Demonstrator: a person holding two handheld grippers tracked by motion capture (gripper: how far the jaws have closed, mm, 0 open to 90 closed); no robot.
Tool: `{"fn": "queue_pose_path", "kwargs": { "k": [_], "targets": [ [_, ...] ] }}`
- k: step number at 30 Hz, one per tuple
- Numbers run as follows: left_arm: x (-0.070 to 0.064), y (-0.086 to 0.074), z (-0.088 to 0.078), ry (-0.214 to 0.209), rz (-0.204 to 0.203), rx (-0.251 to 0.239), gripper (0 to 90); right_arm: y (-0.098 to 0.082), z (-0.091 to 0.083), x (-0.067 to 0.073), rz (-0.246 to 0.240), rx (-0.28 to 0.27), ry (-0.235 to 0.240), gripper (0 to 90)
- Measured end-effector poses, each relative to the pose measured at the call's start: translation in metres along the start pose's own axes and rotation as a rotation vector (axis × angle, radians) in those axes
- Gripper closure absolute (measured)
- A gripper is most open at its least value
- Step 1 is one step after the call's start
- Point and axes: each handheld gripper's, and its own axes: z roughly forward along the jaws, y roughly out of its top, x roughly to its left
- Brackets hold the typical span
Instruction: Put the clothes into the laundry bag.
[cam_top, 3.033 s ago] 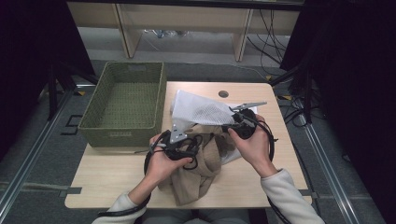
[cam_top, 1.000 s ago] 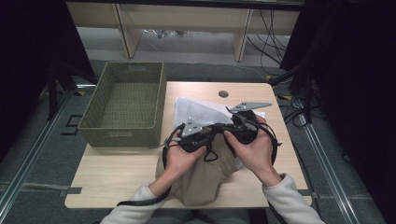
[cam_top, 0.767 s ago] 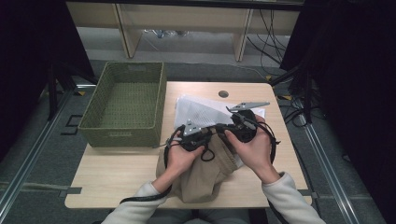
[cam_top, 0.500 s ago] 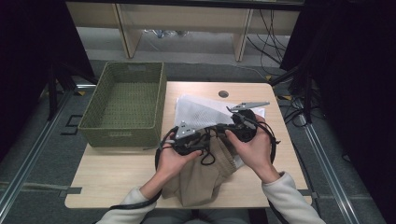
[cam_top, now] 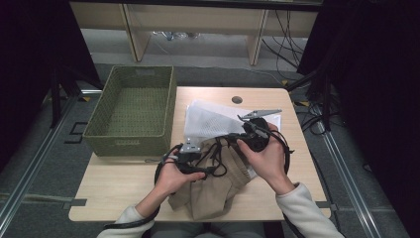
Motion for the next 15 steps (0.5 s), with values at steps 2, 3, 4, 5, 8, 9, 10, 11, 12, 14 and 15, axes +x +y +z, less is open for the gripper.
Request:
{"fn": "queue_pose_path", "kwargs": {
  "k": [2, 3, 4, 5, 8, 9, 10, 11, 12, 14, 15],
  "targets": [
    [-0.002, -0.003, 0.011, 0.024, 0.013, 0.051, 34.2, 0.000, 0.001, 0.000, 0.011, 0.023, 0.003, 89.8],
    [-0.003, -0.004, 0.016, 0.030, 0.038, 0.079, 38.1, 0.000, 0.003, -0.002, -0.009, 0.013, -0.003, 89.8],
    [-0.003, -0.004, 0.016, 0.030, 0.038, 0.079, 43.0, 0.000, 0.003, -0.002, -0.009, 0.013, -0.003, 89.8],
    [-0.005, -0.006, 0.021, 0.032, 0.045, 0.094, 48.2, -0.001, 0.004, -0.001, 0.000, 0.024, 0.002, 89.8],
    [-0.010, -0.008, 0.028, 0.017, 0.043, 0.112, 63.8, -0.001, 0.004, -0.001, -0.014, 0.022, 0.007, 89.9],
    [-0.011, -0.006, 0.028, 0.005, 0.037, 0.116, 69.0, -0.001, 0.005, -0.001, -0.016, 0.023, 0.002, 89.8],
    [-0.011, -0.006, 0.028, 0.005, 0.037, 0.116, 73.8, -0.001, 0.005, -0.001, -0.016, 0.023, 0.002, 89.8],
    [-0.011, -0.006, 0.028, -0.006, 0.031, 0.104, 77.6, -0.001, 0.005, -0.001, -0.020, 0.024, 0.005, 89.8],
    [-0.011, -0.006, 0.028, -0.006, 0.031, 0.104, 80.2, -0.001, 0.005, 0.000, -0.020, 0.024, 0.002, 89.8],
    [-0.012, -0.005, 0.025, -0.026, 0.000, 0.090, 81.9, -0.001, 0.005, 0.000, -0.021, 0.023, 0.001, 89.9],
    [-0.012, -0.003, 0.019, -0.048, -0.024, 0.052, 82.4, -0.001, 0.004, 0.000, -0.017, 0.025, 0.003, 89.8]
  ]
}}
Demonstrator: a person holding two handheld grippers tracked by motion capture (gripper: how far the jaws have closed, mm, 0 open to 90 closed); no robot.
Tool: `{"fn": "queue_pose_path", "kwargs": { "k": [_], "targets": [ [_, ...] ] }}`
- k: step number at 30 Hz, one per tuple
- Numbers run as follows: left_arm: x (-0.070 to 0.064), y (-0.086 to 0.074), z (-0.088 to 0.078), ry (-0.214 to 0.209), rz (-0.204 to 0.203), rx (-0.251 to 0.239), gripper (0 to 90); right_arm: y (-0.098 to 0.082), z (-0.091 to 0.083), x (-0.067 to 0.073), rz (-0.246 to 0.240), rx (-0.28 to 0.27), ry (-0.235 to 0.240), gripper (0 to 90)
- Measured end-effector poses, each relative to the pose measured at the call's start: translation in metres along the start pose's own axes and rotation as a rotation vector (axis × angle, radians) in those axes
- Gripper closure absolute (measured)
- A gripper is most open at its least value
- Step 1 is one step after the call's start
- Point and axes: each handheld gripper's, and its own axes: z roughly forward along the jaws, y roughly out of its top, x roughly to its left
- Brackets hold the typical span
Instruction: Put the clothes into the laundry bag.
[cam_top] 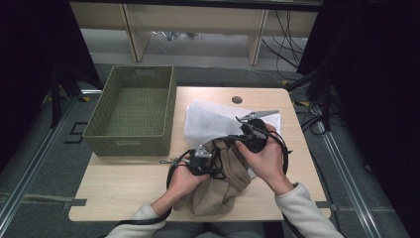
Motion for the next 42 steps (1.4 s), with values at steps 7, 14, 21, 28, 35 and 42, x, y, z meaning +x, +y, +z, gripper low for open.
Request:
{"fn": "queue_pose_path", "kwargs": {
  "k": [7, 14, 21, 28, 35, 42],
  "targets": [
    [-0.013, 0.023, -0.031, -0.050, -0.039, -0.211, 84.2, 0.002, -0.009, 0.008, -0.005, -0.022, 0.016, 89.9],
    [-0.027, 0.047, -0.048, -0.021, -0.004, -0.320, 84.4, 0.005, -0.025, 0.024, -0.058, -0.091, 0.041, 89.9],
    [-0.030, 0.061, -0.078, 0.053, 0.049, -0.431, 84.6, 0.007, -0.043, 0.027, -0.092, -0.152, 0.038, 89.9],
    [-0.040, 0.066, -0.086, 0.114, 0.128, -0.424, 84.4, 0.008, -0.059, 0.036, -0.097, -0.192, 0.038, 89.9],
    [-0.004, 0.055, -0.034, 0.227, 0.124, -0.244, 84.1, 0.006, -0.027, 0.010, -0.019, -0.092, 0.019, 89.9],
    [0.009, 0.055, -0.025, 0.246, 0.122, -0.191, 83.4, 0.004, -0.012, -0.010, 0.053, -0.039, 0.003, 89.9]
  ]
}}
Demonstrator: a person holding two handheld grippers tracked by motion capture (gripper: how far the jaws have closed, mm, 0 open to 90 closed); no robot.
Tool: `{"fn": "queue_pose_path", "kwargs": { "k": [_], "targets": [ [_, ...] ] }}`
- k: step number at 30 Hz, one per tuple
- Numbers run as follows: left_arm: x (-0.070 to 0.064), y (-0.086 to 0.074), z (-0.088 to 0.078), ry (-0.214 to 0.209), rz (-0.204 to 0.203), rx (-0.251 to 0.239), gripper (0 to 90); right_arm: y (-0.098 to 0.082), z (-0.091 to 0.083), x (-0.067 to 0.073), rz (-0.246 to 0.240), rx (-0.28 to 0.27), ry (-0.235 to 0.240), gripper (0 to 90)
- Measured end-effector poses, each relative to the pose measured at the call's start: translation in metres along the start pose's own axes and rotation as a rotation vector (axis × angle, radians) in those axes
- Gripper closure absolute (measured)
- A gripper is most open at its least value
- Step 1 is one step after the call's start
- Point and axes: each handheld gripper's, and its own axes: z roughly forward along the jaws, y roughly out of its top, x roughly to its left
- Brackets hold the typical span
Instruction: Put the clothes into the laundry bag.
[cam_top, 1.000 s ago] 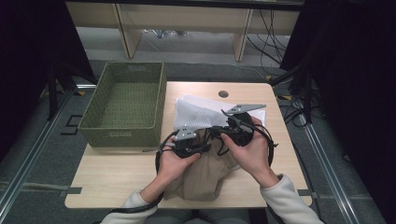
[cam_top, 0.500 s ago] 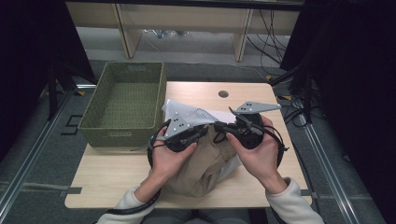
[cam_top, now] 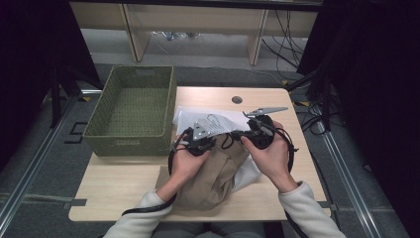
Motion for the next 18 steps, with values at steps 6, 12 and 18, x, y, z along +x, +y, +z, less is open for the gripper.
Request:
{"fn": "queue_pose_path", "kwargs": {
  "k": [6, 12, 18],
  "targets": [
    [-0.007, 0.000, -0.019, -0.031, -0.035, -0.033, 67.0, -0.001, 0.000, 0.000, 0.015, 0.008, -0.011, 89.8],
    [-0.014, 0.002, -0.053, -0.047, -0.057, -0.109, 51.4, -0.001, 0.002, -0.003, 0.009, -0.002, -0.005, 89.8],
    [-0.034, -0.003, -0.084, -0.104, -0.012, -0.167, 43.2, -0.001, 0.001, -0.003, -0.001, 0.004, -0.017, 89.8]
  ]
}}
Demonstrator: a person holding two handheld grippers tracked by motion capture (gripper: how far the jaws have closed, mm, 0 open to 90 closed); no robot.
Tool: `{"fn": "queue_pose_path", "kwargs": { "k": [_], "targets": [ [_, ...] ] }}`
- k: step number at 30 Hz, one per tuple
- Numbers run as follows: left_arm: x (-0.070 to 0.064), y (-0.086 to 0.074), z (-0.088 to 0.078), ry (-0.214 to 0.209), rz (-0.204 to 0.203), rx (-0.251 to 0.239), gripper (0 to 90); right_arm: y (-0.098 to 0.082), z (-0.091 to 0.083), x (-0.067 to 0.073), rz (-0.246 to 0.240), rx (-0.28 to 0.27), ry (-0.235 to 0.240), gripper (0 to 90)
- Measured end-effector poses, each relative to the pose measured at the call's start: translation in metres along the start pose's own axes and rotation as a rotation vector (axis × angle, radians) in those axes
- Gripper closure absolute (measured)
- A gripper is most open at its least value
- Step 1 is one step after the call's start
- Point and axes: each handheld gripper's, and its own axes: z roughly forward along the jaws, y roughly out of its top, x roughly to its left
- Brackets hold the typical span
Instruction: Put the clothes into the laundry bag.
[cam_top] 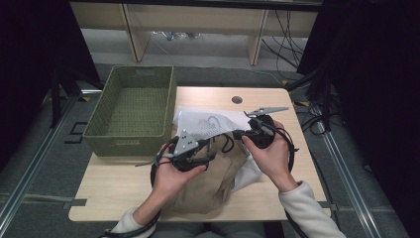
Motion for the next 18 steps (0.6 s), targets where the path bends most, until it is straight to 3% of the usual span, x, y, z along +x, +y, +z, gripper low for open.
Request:
{"fn": "queue_pose_path", "kwargs": {
  "k": [1, 2, 3, 4, 5, 6, 7, 8, 9, 10, 13, 14, 15, 18],
  "targets": [
    [0.000, 0.000, 0.000, 0.000, 0.000, 0.000, 42.7, 0.000, 0.000, 0.000, -0.001, 0.000, 0.000, 89.8],
    [-0.008, -0.005, -0.005, -0.022, 0.041, 0.032, 41.9, 0.000, 0.001, 0.000, 0.008, -0.006, 0.009, 89.8],
    [-0.008, -0.005, -0.005, -0.022, 0.041, 0.032, 40.5, 0.000, 0.000, 0.000, 0.006, -0.002, 0.004, 89.8],
    [-0.015, -0.012, 0.001, -0.024, 0.074, 0.076, 38.8, 0.000, 0.000, -0.001, 0.002, 0.000, -0.004, 89.8],
    [-0.015, -0.012, 0.001, -0.024, 0.074, 0.076, 36.7, 0.000, 0.000, -0.001, 0.002, 0.000, -0.004, 89.8],
    [-0.021, -0.021, 0.014, -0.029, 0.102, 0.149, 34.0, 0.001, 0.001, -0.003, -0.012, -0.001, -0.004, 89.8],
    [-0.021, -0.021, 0.014, -0.029, 0.102, 0.149, 32.0, 0.000, 0.001, -0.002, 0.015, 0.010, -0.009, 89.8],
    [-0.026, -0.032, 0.032, -0.090, 0.111, 0.222, 30.5, 0.000, 0.002, -0.001, 0.025, 0.006, -0.007, 89.8],
    [-0.026, -0.032, 0.032, -0.090, 0.111, 0.222, 30.2, 0.000, 0.002, -0.001, 0.025, 0.006, -0.007, 89.8],
    [-0.027, -0.044, 0.049, -0.062, 0.173, 0.284, 30.4, 0.000, 0.002, -0.001, 0.022, 0.006, -0.009, 89.8],
    [-0.025, -0.058, 0.069, -0.049, 0.221, 0.336, 38.3, -0.001, 0.003, -0.003, 0.022, 0.024, -0.018, 89.8],
    [-0.024, -0.061, 0.073, -0.046, 0.211, 0.353, 39.4, -0.001, 0.004, -0.006, -0.008, 0.029, -0.008, 89.8],
    [-0.024, -0.063, 0.075, -0.042, 0.207, 0.359, 41.2, -0.002, 0.005, -0.005, 0.023, 0.030, -0.005, 89.8],
    [-0.022, -0.065, 0.079, -0.028, 0.212, 0.373, 50.6, -0.002, 0.008, -0.006, 0.017, 0.032, -0.001, 89.8]
  ]
}}
